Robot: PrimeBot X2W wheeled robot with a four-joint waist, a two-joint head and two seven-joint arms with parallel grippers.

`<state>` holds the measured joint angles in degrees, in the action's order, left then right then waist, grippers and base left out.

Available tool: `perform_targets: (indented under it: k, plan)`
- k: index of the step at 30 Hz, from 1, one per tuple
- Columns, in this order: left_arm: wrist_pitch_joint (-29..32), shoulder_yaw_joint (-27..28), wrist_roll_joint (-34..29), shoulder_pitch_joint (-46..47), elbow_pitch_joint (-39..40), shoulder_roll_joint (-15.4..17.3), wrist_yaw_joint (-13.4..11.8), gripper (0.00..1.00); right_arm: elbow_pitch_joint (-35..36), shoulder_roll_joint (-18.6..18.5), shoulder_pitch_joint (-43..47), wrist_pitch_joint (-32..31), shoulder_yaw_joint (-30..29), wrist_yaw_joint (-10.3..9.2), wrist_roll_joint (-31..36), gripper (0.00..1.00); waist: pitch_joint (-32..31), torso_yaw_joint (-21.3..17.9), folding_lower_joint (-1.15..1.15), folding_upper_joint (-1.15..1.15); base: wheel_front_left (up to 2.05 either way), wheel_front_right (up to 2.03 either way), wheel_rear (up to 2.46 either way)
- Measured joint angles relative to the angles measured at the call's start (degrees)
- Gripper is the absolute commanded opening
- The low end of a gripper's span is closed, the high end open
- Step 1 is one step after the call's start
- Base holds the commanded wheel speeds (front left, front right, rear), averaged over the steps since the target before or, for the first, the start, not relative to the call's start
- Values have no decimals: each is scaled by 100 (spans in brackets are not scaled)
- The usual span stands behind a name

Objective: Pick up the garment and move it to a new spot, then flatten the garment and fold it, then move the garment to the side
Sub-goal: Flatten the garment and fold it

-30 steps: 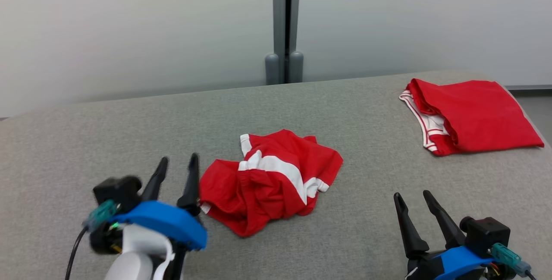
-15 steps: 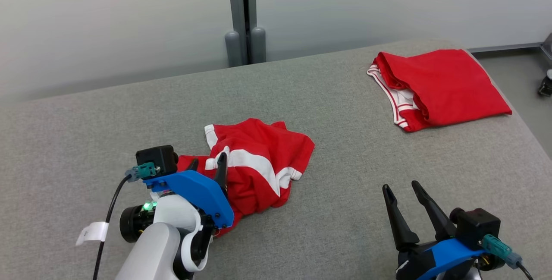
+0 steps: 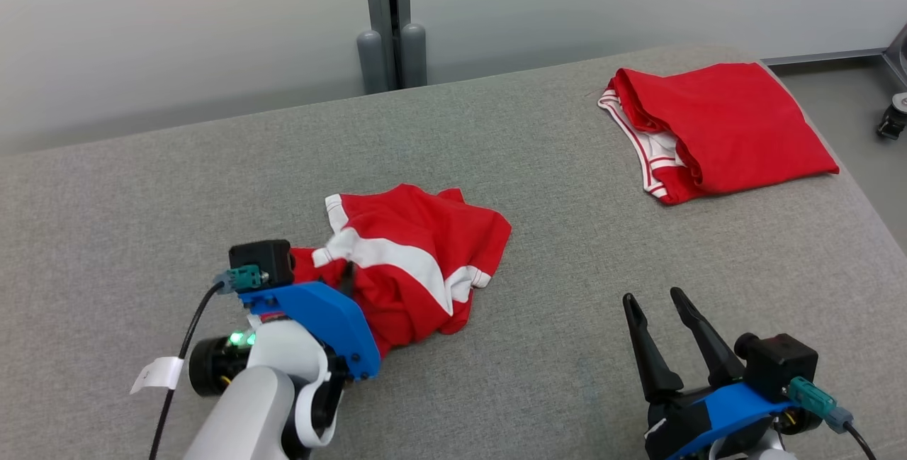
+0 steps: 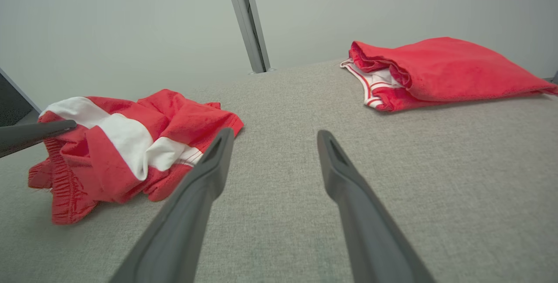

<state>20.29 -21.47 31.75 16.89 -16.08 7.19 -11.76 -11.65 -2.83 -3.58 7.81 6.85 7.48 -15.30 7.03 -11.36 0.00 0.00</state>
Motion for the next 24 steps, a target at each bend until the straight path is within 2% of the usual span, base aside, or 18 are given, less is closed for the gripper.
perform_targets:
  k: [6, 9, 10, 11, 12, 14, 19, 22, 23, 24]
  plan:
    - [-909, -58, -380, 552, -78, 132, 280, 0, -58, 0, -83, 34, 11, 0, -34, 100, 19, -77, 0, 0, 0, 0, 0]
    - [-1117, -163, -524, 871, -100, 146, 430, 0, -64, 0, -87, 41, 8, 0, -34, 100, 24, -103, 0, 0, 0, 0, 0]
    - [-1283, -297, -664, 1244, -167, 123, 601, 0, -65, -1, -99, 42, 5, 1, -35, 100, 35, -126, 0, 0, 0, 0, 0]
    - [-1283, -297, -664, 1244, -167, 123, 601, 0, -65, -1, -99, 42, 5, 1, -35, 100, 35, -126, 0, 0, 0, 0, 0]
    - [-1427, -412, -779, 1634, -260, 26, 739, 0, -71, 0, -130, 43, 26, 1, -41, 100, 54, -165, 0, 0, 0, 0, 0]
    - [-1464, -482, -818, 1847, -330, -16, 809, 0, -78, 0, -156, 44, 30, 0, -45, 100, 62, -188, 0, 0, 0, 0, 0]
    - [-1906, -698, -979, 2842, -592, -185, 1184, 0, -120, 0, -208, 62, 88, 0, -93, 100, 95, -350, 0, 0, 0, 0, 0]
    - [-2185, -817, -1006, 3139, -665, -256, 1377, 0, -155, -1, -207, 83, 64, 0, -93, 100, 99, -412, 0, 0, 0, 0, 0]
    - [-2243, -953, -999, 3134, -700, -274, 1513, 0, -157, 0, -199, 101, 26, 0, -93, 100, 97, -409, -1, 0, 0, 0, 0]
    - [-2243, -953, -999, 3134, -700, -274, 1513, 0, -157, 0, -199, 101, 26, 0, -93, 100, 97, -409, -1, 0, 0, 0, 0]
